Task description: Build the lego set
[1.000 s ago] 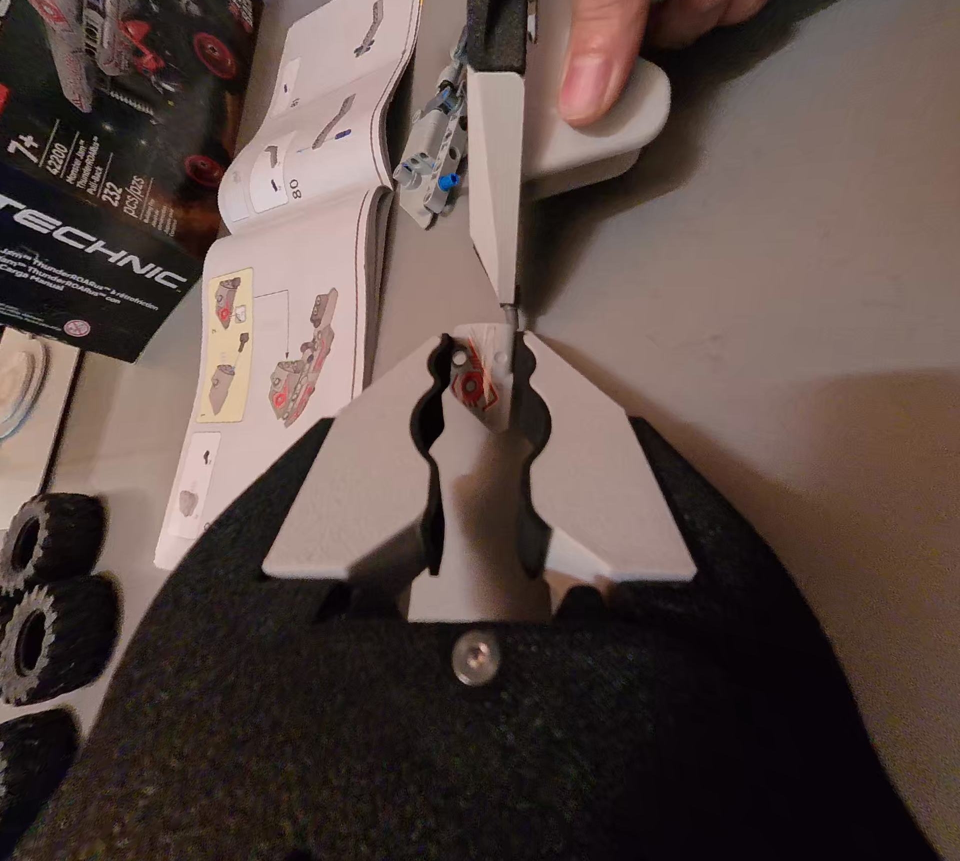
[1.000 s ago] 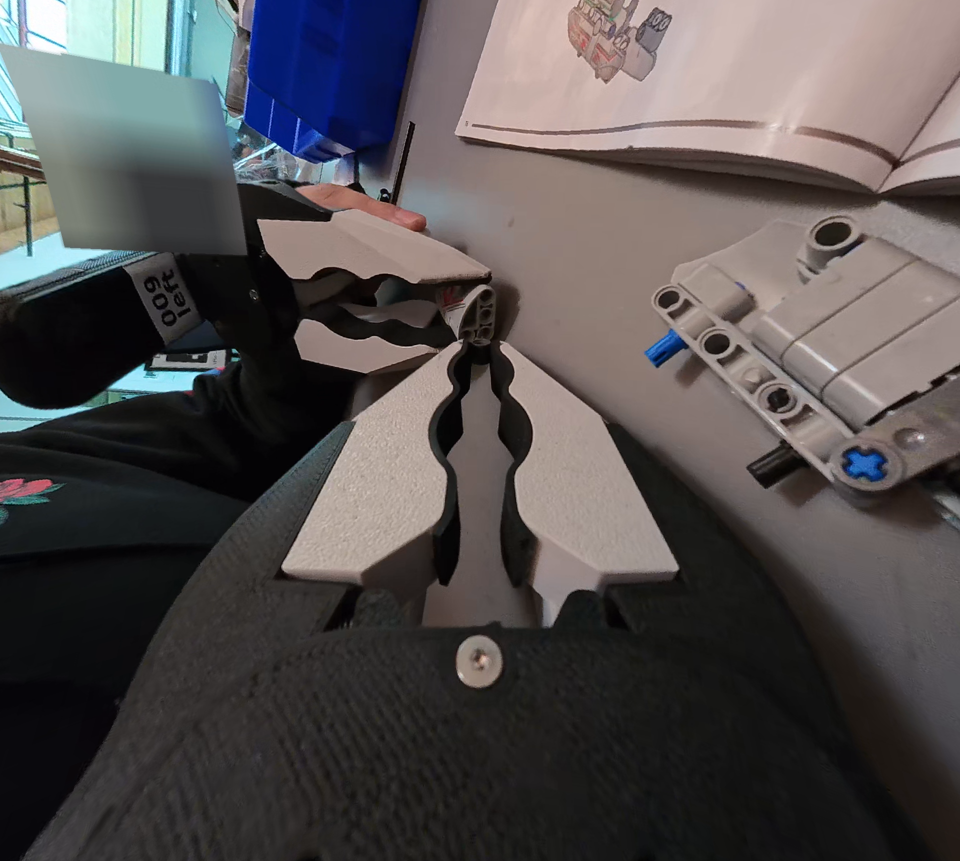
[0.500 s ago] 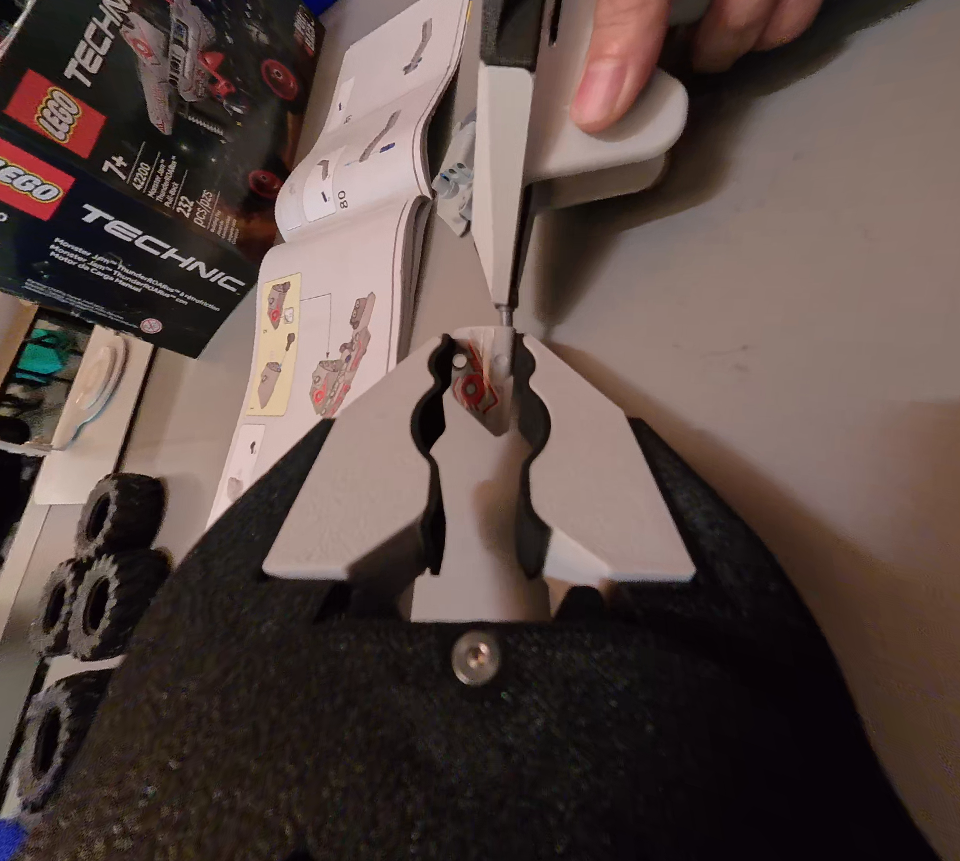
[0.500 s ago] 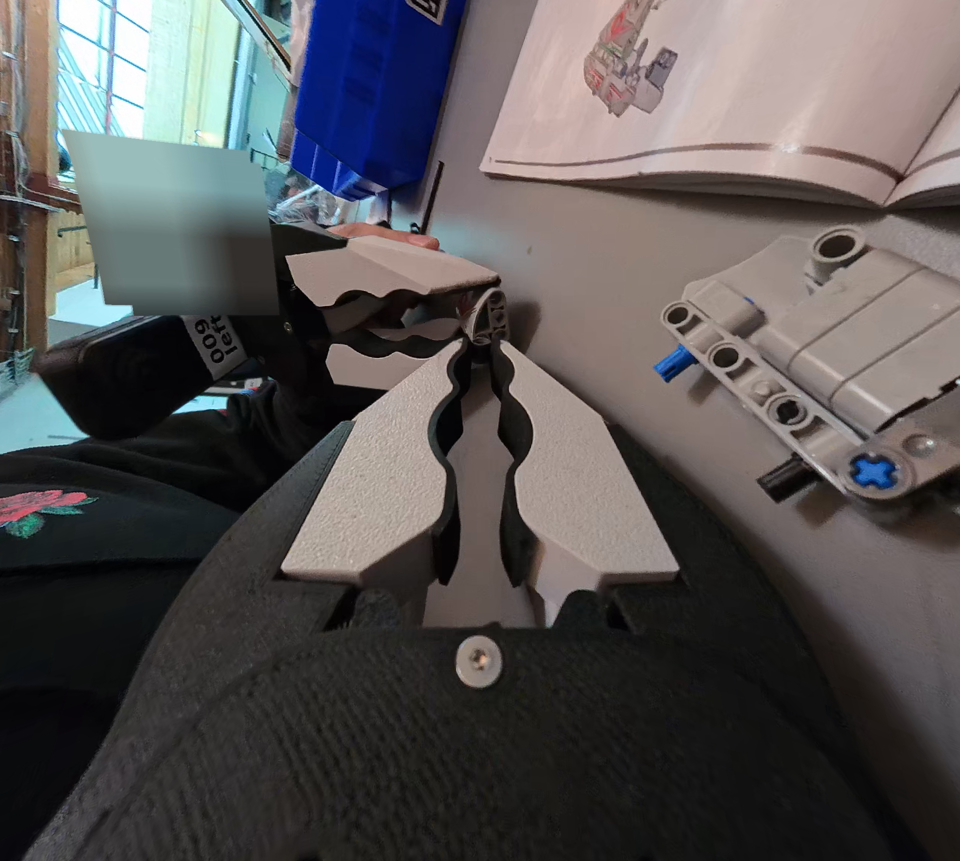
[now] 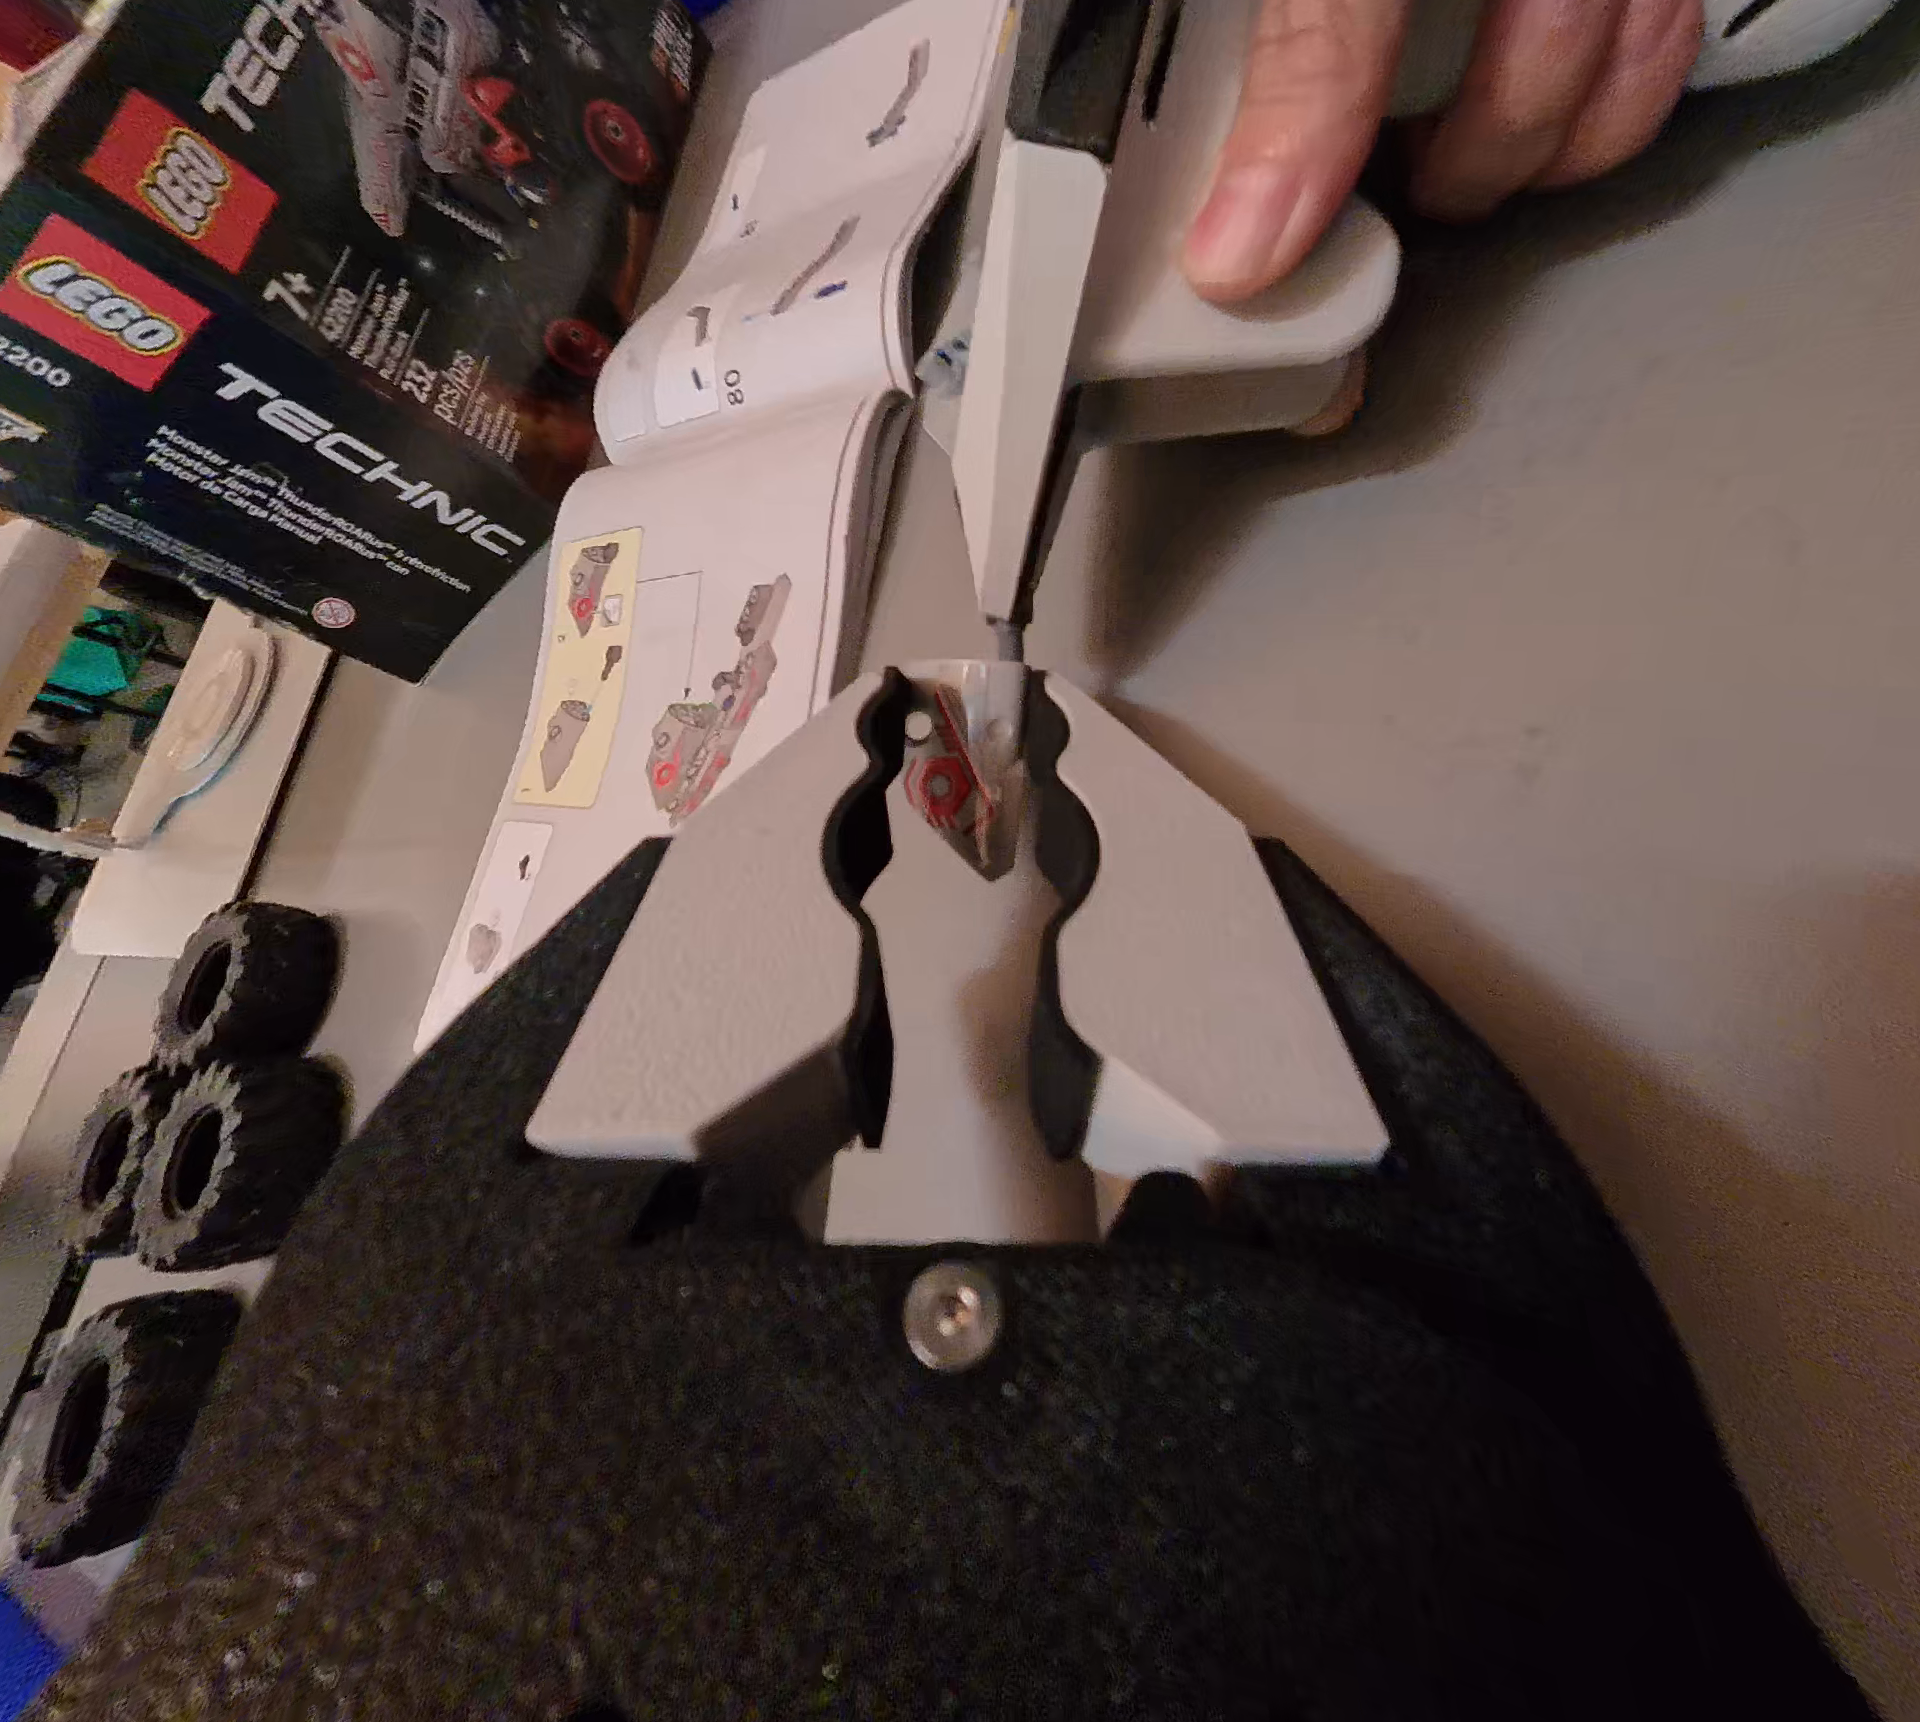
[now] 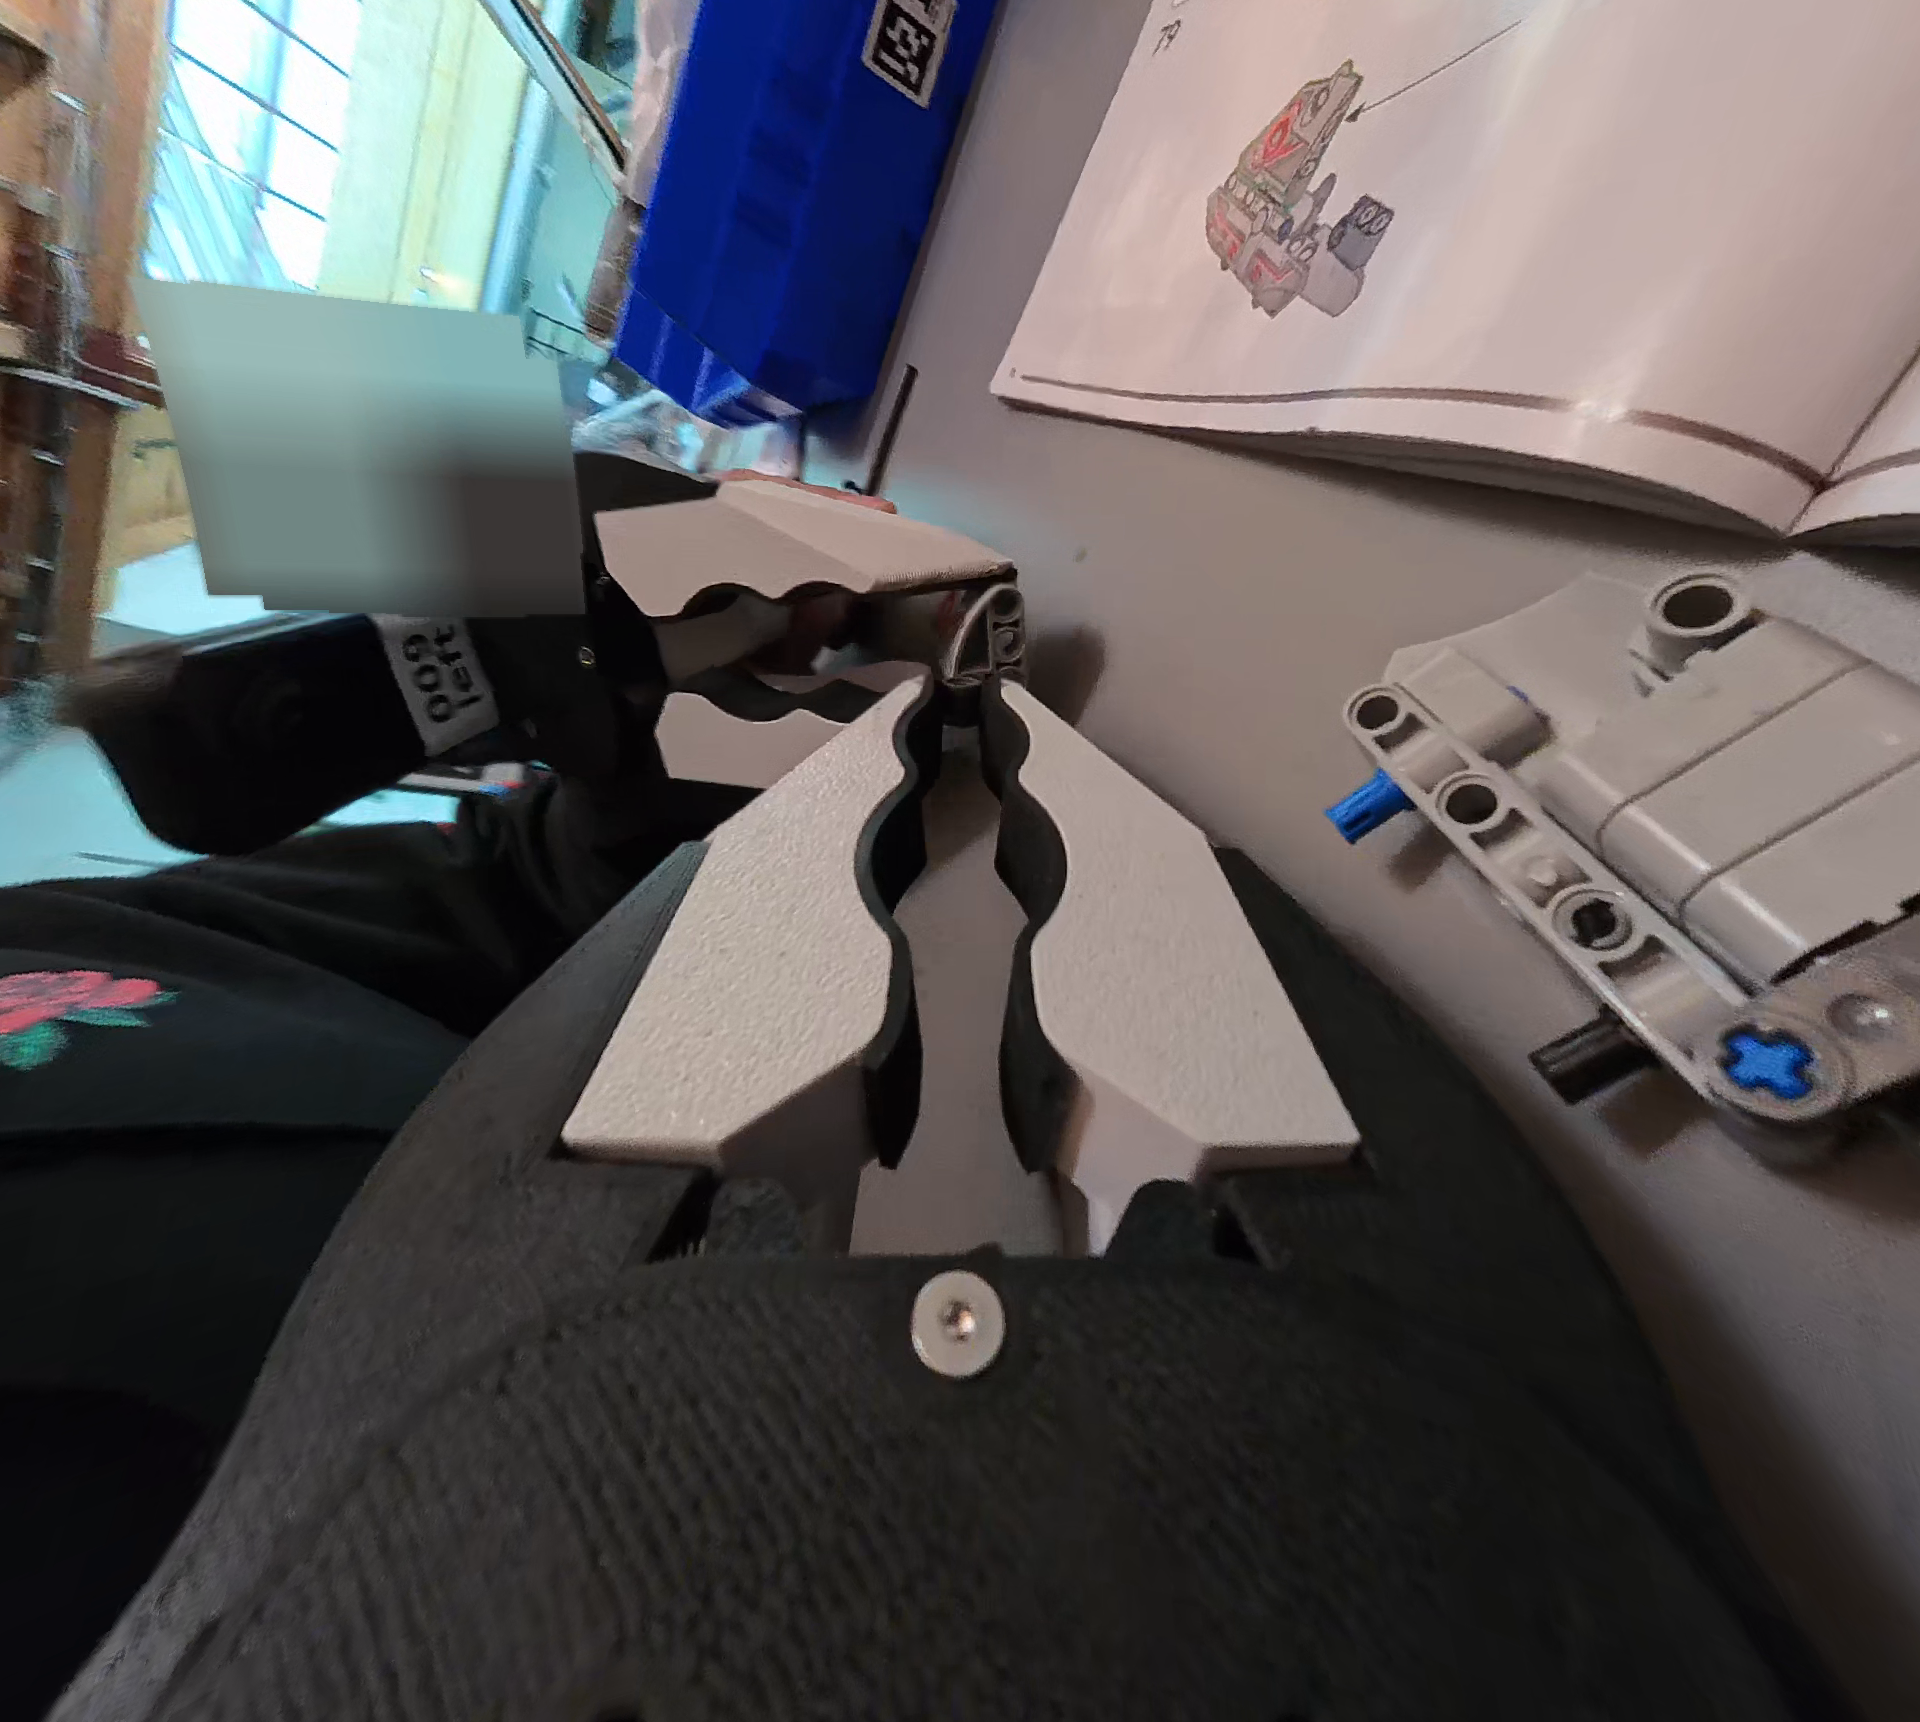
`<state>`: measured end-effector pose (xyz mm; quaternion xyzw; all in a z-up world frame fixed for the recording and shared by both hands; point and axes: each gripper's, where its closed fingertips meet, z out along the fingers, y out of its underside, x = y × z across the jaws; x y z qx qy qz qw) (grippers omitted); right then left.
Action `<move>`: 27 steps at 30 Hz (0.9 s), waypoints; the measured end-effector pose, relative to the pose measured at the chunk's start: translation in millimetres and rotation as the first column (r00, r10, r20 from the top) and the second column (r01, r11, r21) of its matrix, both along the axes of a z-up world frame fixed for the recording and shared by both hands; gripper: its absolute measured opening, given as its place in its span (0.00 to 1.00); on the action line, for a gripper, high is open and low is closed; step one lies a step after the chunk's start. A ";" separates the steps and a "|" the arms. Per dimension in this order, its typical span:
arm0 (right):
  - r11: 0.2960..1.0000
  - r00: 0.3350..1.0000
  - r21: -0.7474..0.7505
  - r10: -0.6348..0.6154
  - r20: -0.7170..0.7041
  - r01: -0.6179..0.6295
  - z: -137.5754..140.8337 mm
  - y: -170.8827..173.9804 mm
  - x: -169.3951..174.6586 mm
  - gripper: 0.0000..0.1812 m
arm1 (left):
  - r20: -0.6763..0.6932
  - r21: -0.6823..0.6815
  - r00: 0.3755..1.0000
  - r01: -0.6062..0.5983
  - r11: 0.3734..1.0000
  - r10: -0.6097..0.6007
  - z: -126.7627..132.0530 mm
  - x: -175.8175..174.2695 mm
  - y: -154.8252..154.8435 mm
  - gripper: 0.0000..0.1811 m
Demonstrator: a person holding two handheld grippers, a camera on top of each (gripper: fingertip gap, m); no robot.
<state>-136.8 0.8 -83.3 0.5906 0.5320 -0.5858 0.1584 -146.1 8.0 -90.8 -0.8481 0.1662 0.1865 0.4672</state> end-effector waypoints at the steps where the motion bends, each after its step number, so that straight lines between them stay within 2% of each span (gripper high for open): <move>1: 0.999 1.000 -0.045 -0.006 0.007 0.006 3.3 0.1 -1.1 0.03 | 0.001 0.011 1.000 -0.005 1.000 0.005 1.6 -0.9 -0.1 0.11; 5: 0.990 0.999 -0.138 -0.040 0.022 0.043 10.0 0.2 -4.5 0.03 | -0.067 0.042 0.996 -0.058 0.997 0.060 8.5 -5.8 0.9 0.11; 6: 0.985 0.998 -0.161 -0.053 0.028 0.056 11.4 0.7 -5.4 0.04 | -0.136 0.026 0.988 -0.069 0.997 0.072 8.7 -7.5 0.7 0.11; 8: 0.992 0.998 -0.108 -0.062 0.005 0.062 9.2 -0.3 -6.0 0.04 | -0.272 -0.001 0.958 -0.094 0.996 0.090 9.3 -9.5 0.3 0.11; 11: 0.993 0.996 -0.091 -0.080 -0.033 0.076 12.4 0.6 -6.8 0.04 | -0.109 0.054 0.985 -0.131 0.990 0.136 12.9 -11.5 1.4 0.11; 12: 0.992 0.995 -0.100 -0.087 -0.042 0.083 14.3 0.1 -7.4 0.04 | -0.096 0.069 0.985 -0.137 0.988 0.143 15.0 -13.4 0.7 0.11; 15: 0.996 0.994 -0.053 -0.070 -0.084 0.066 15.2 -7.8 -7.5 0.04 | -0.271 0.064 0.951 -0.137 0.988 0.150 21.7 -15.4 -0.8 0.11; 17: 0.998 0.991 -0.009 -0.067 -0.114 0.066 14.9 -8.2 -7.8 0.04 | -0.308 0.052 0.942 -0.126 0.991 0.136 21.4 -15.1 -2.0 0.11; 20: 1.000 0.995 -0.008 -0.024 -0.097 0.024 15.1 -8.6 -5.9 0.03 | -0.371 0.021 0.927 -0.057 0.998 0.060 20.1 -11.8 -2.6 0.11; 23: 0.996 0.995 0.058 0.078 -0.057 -0.074 7.3 -8.2 3.0 0.03 | -0.359 -0.024 0.933 0.019 1.000 -0.027 9.8 -1.8 -0.9 0.11; 27: 0.968 0.977 0.131 0.215 0.005 -0.214 0.3 -7.6 20.1 0.03 | -0.333 -0.072 0.941 0.039 0.997 -0.061 0.6 2.3 -0.9 0.11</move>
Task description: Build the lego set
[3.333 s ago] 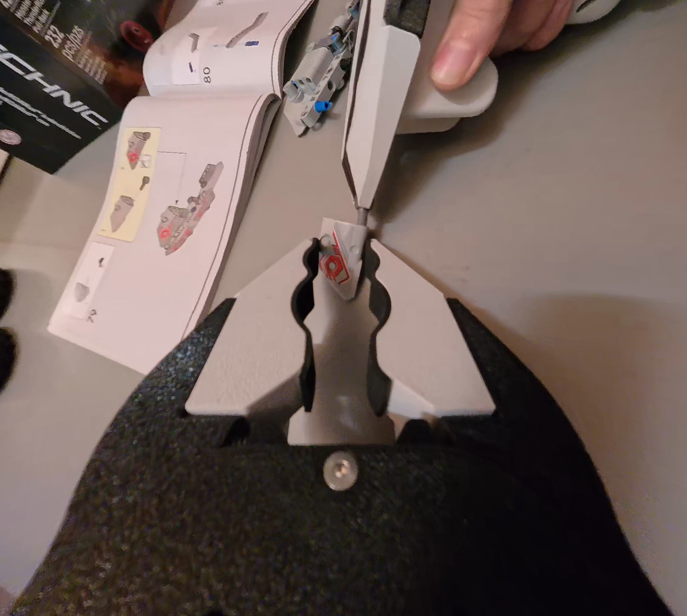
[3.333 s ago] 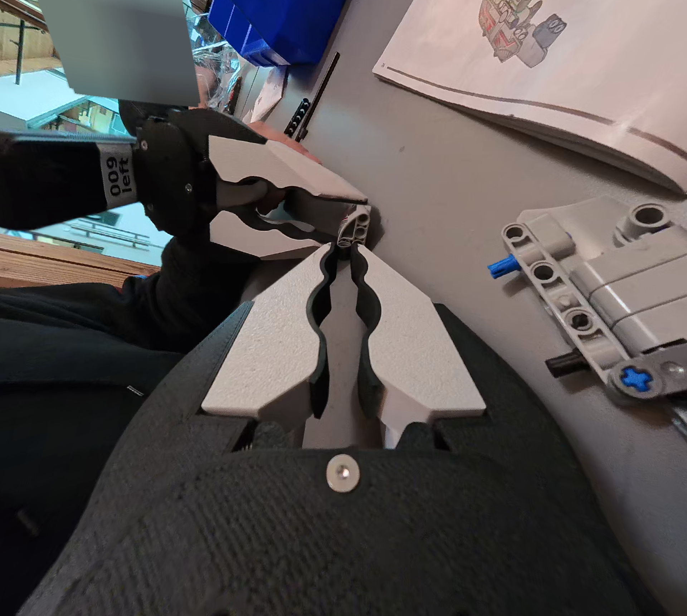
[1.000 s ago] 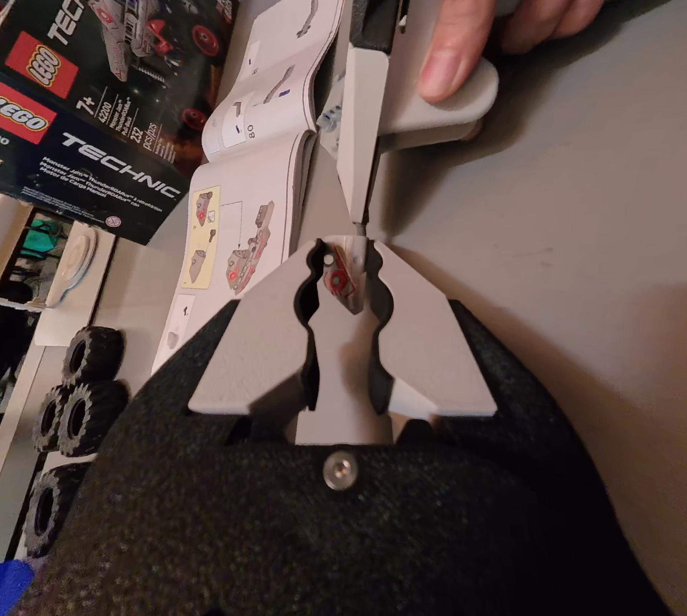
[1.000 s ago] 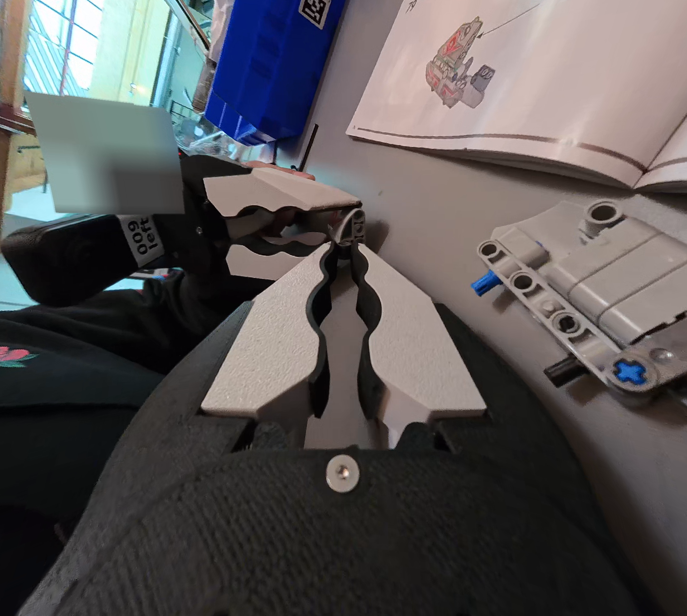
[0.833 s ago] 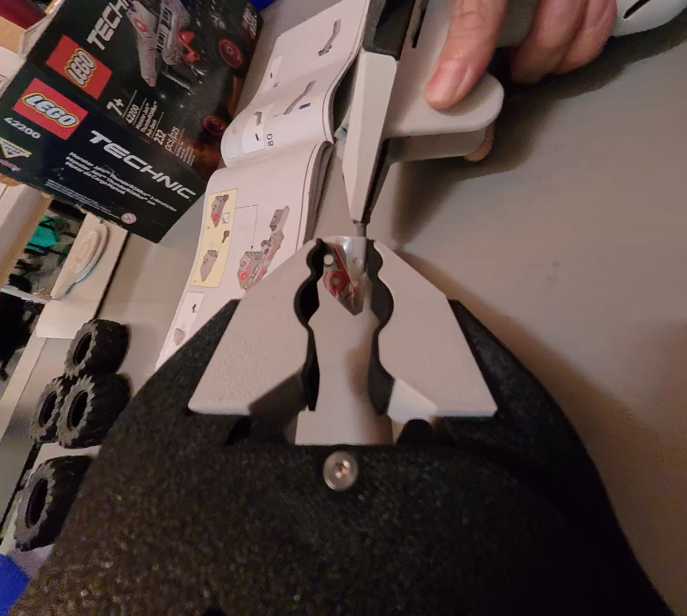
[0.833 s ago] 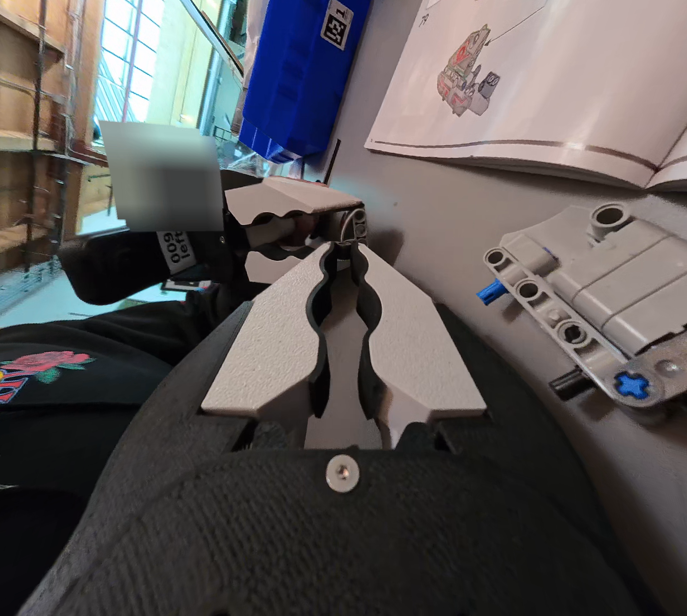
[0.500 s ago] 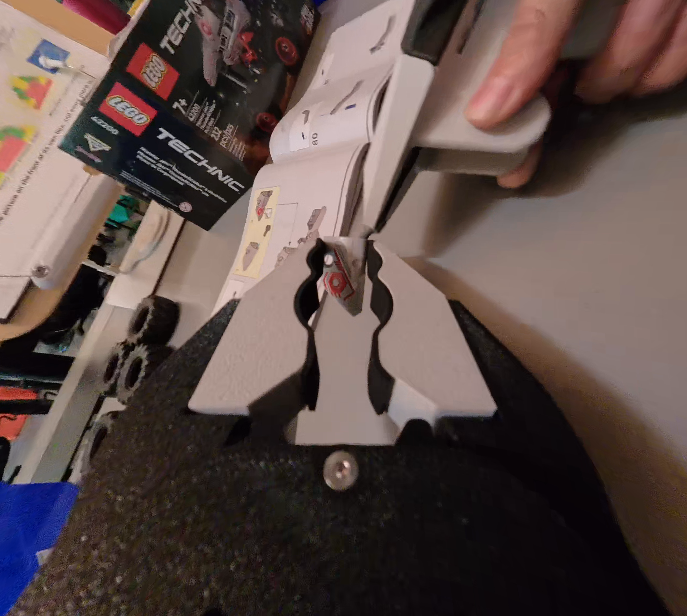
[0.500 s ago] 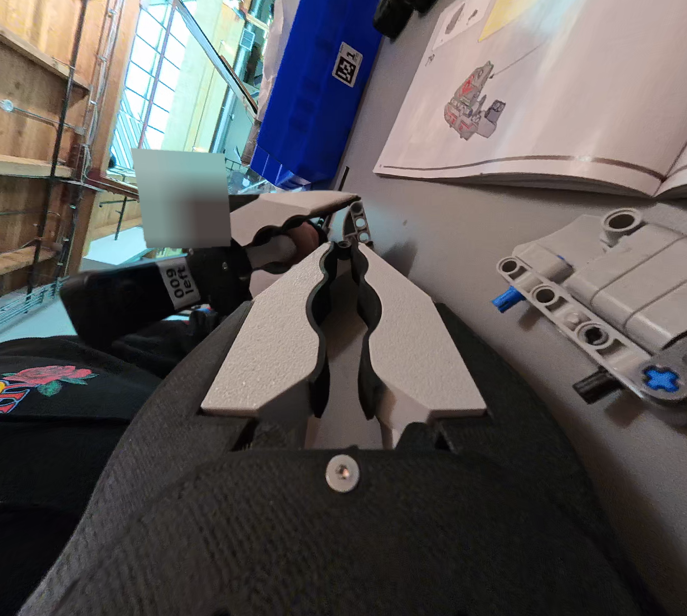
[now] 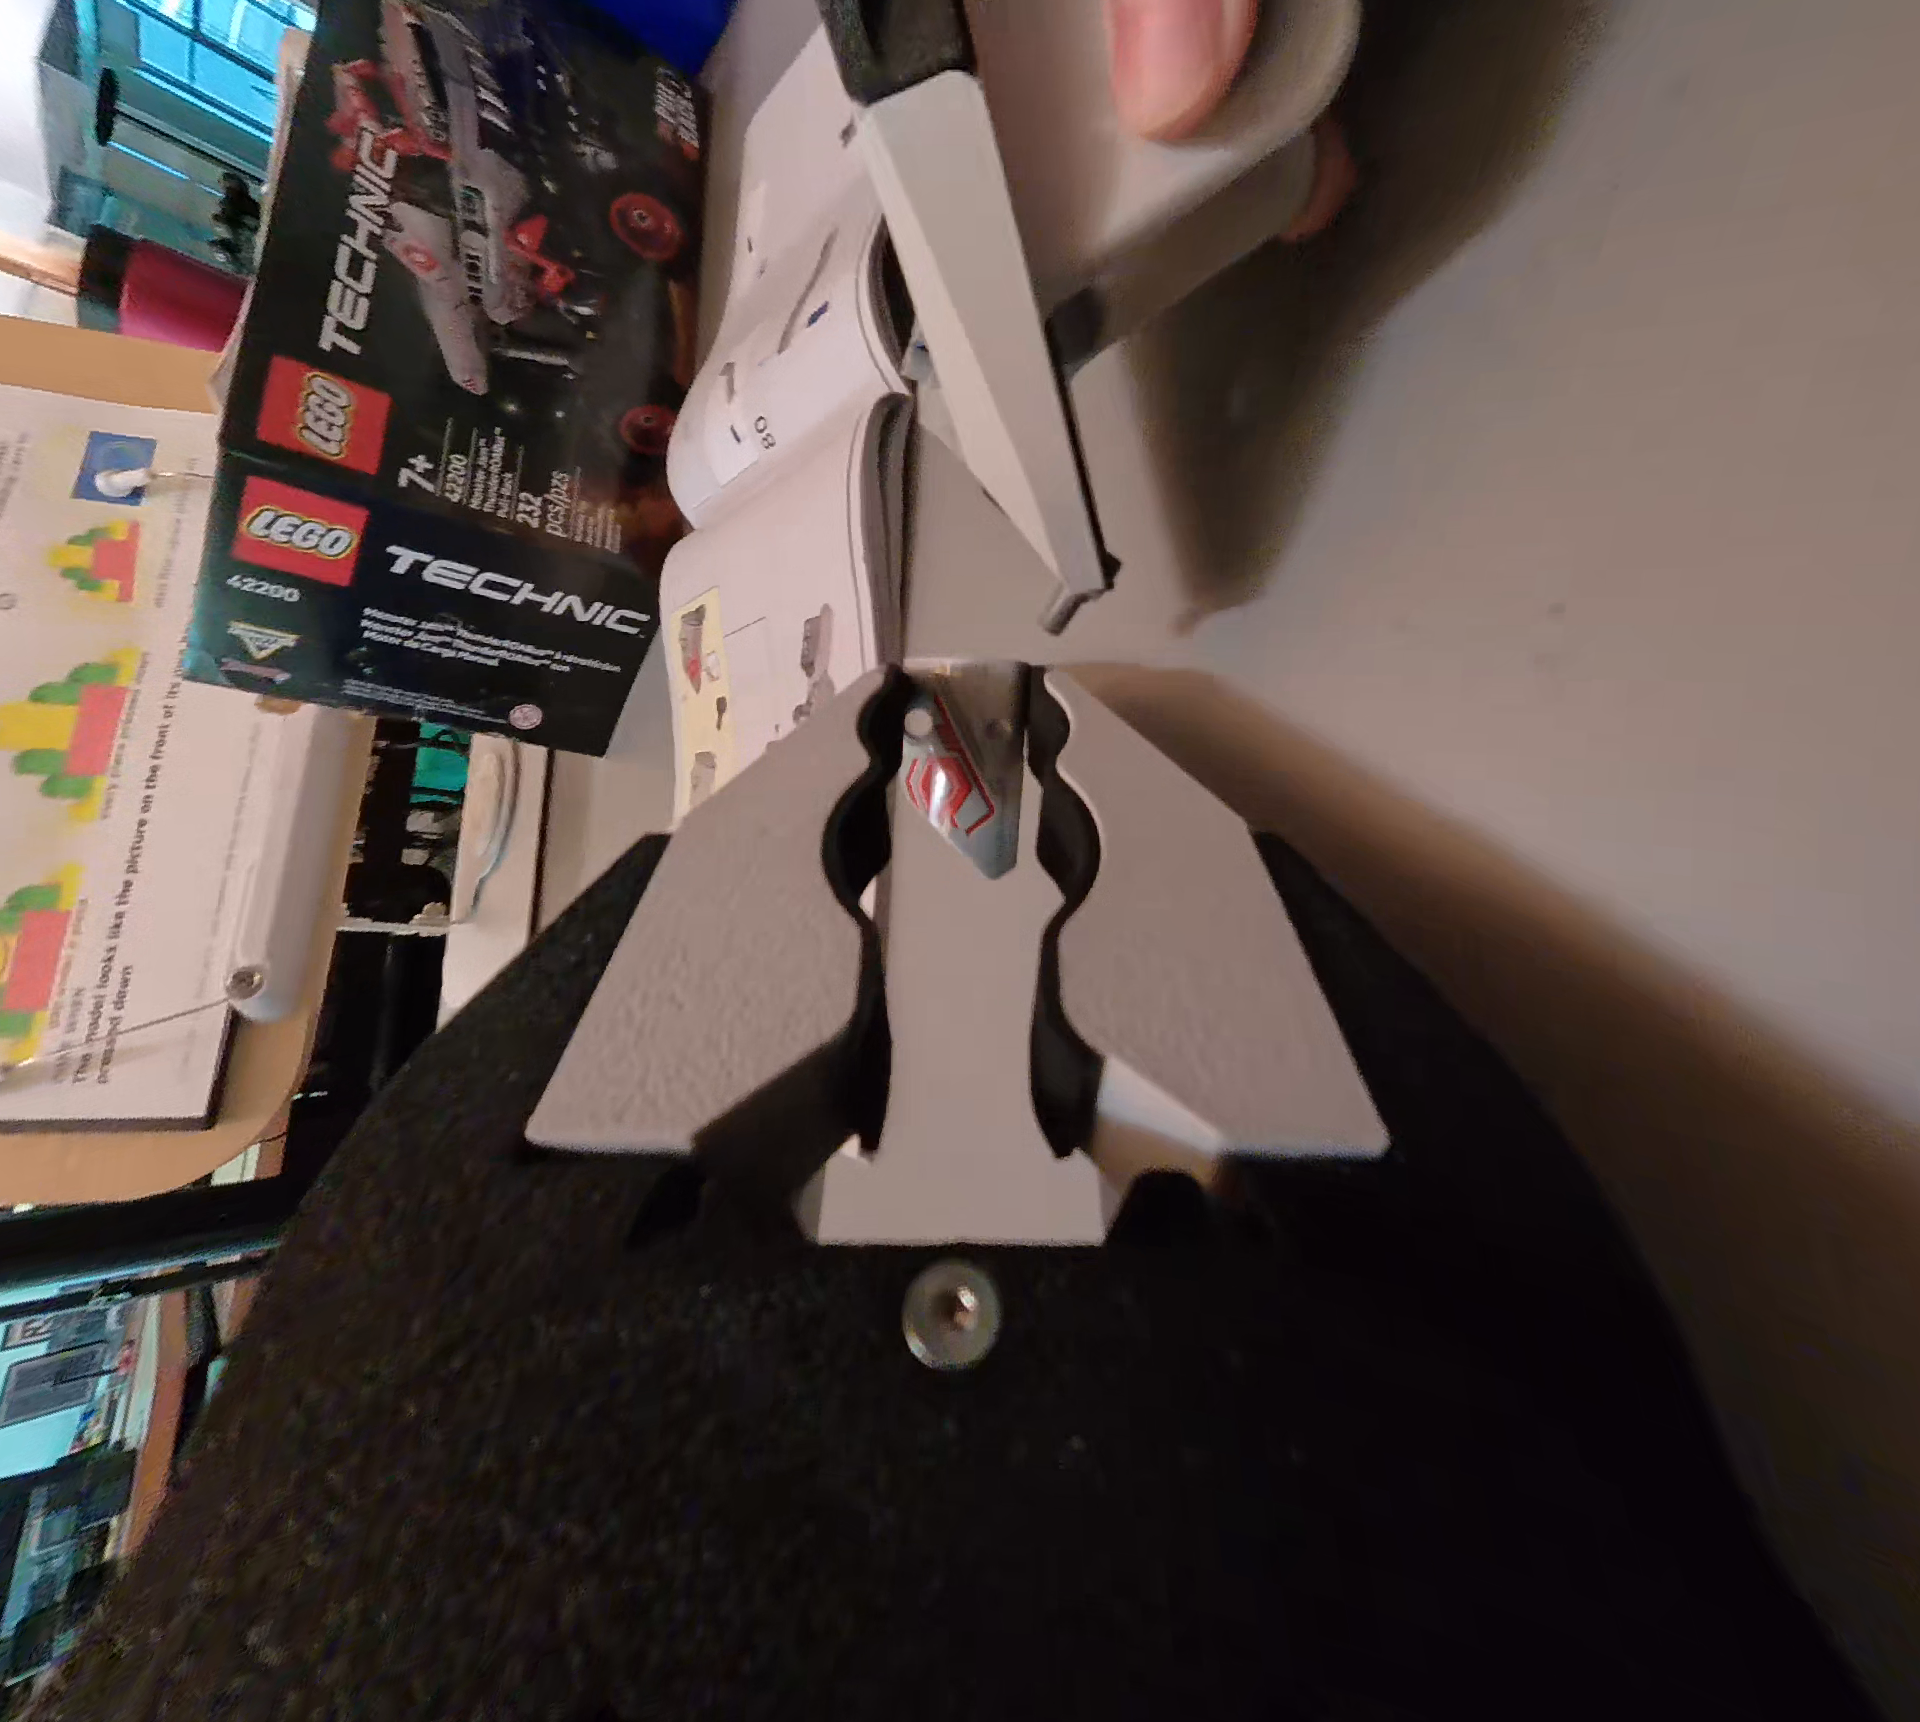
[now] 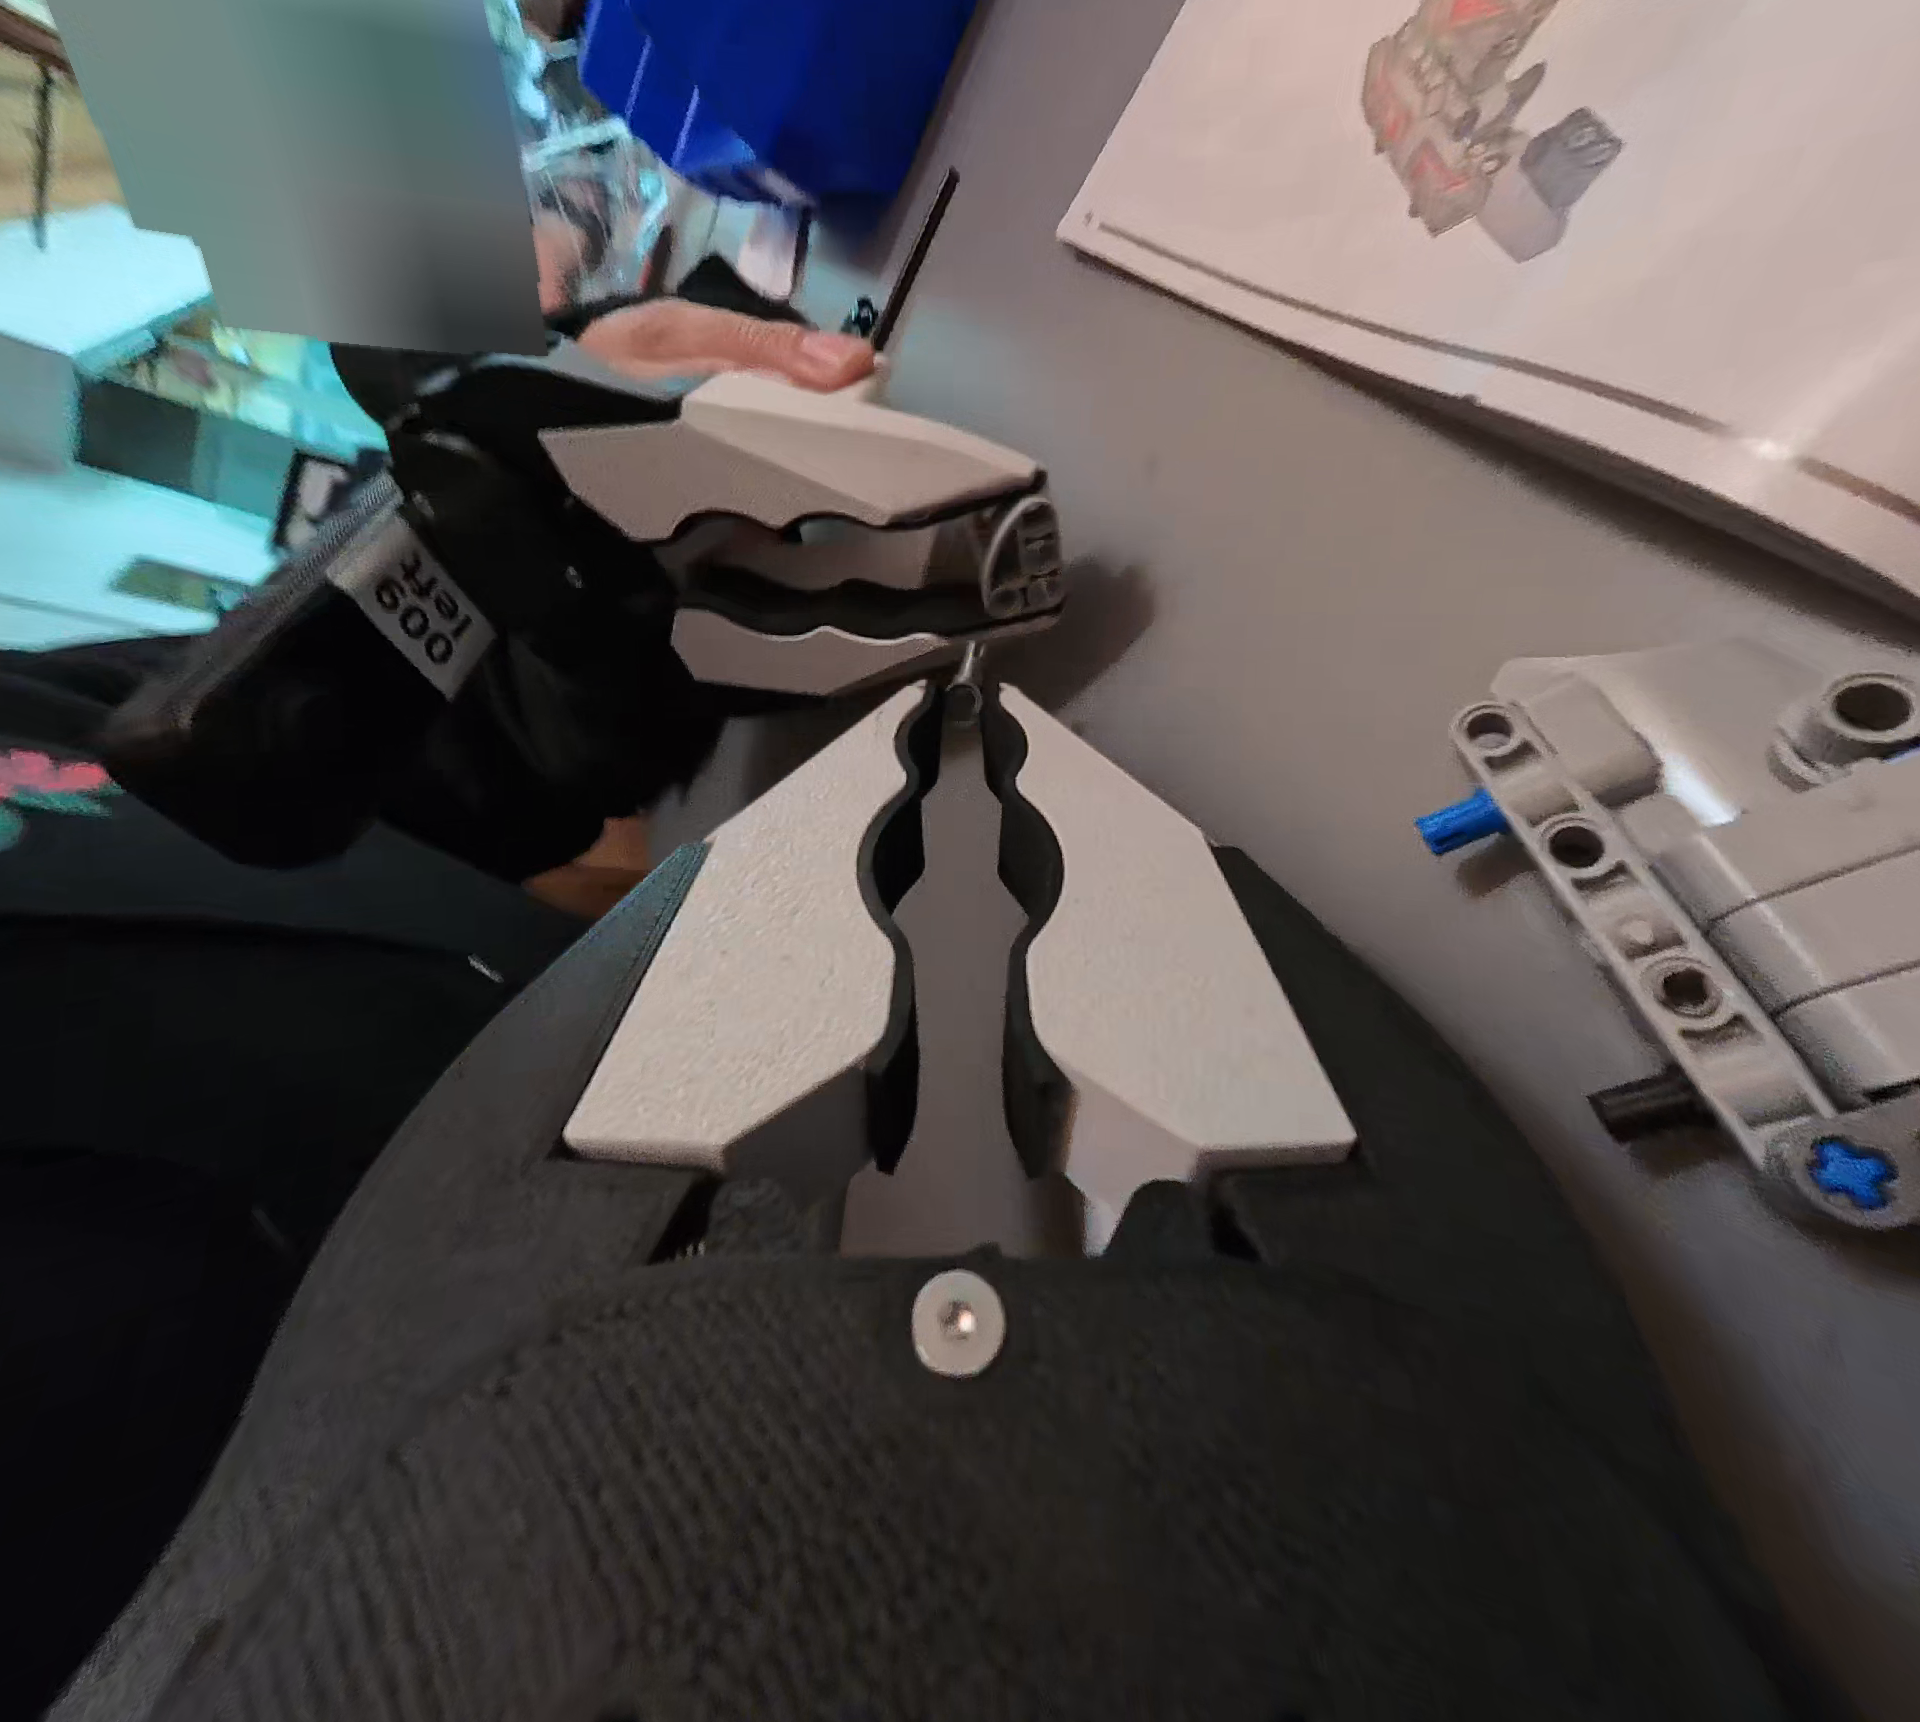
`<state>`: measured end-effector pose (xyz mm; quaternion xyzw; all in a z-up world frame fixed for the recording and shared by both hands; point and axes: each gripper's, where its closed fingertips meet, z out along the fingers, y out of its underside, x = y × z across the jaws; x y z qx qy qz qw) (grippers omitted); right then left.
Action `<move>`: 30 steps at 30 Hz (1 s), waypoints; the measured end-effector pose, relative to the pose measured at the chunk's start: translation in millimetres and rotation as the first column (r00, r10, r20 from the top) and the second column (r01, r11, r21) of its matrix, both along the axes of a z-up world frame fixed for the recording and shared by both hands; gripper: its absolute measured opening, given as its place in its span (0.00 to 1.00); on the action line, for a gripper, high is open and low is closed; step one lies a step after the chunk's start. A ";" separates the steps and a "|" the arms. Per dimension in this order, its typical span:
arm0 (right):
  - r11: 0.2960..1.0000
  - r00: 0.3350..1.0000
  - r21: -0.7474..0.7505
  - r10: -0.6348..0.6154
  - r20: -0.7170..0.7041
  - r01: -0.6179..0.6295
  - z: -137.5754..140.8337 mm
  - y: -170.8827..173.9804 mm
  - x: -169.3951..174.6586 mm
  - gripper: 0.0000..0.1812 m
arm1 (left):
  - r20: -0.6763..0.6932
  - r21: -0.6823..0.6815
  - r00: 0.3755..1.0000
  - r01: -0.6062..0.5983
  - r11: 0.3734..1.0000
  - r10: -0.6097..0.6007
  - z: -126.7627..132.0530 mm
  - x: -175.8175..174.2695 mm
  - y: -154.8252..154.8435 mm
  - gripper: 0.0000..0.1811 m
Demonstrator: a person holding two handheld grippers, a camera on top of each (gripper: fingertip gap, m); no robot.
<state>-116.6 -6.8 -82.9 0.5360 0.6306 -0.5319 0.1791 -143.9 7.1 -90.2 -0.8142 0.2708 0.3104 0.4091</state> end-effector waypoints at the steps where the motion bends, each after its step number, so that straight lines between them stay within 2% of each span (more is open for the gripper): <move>1: 0.999 1.000 0.042 0.030 -0.003 -0.030 -2.6 -0.6 3.3 0.03 | 0.005 -0.014 1.000 0.005 1.000 -0.005 -2.2 1.5 0.1 0.11; 5: 0.948 0.989 0.303 0.127 -0.071 -0.100 -22.4 2.9 6.6 0.03 | -0.006 -0.036 1.000 0.022 0.999 -0.022 -4.8 4.8 -0.2 0.11; 8: 0.911 0.969 0.395 0.192 -0.155 -0.118 -24.6 -0.4 7.5 0.03 | 0.001 -0.035 1.000 0.030 0.999 -0.030 -4.6 5.1 -0.8 0.11; 17: 0.845 0.905 0.534 0.243 -0.348 -0.021 -24.6 -1.7 10.7 0.09 | -0.018 -0.050 0.999 0.039 0.998 -0.040 -6.8 4.9 -1.9 0.11; 25: 0.804 0.884 0.595 0.279 -0.374 -0.001 -27.4 -0.4 6.4 0.03 | -0.033 -0.062 0.995 0.087 0.994 -0.089 -9.1 9.8 -3.6 0.11; 30: 0.783 0.868 0.623 0.308 -0.389 0.001 -28.0 -2.8 3.1 0.03 | -0.001 -0.040 0.996 0.084 0.996 -0.084 -7.8 8.6 -3.5 0.11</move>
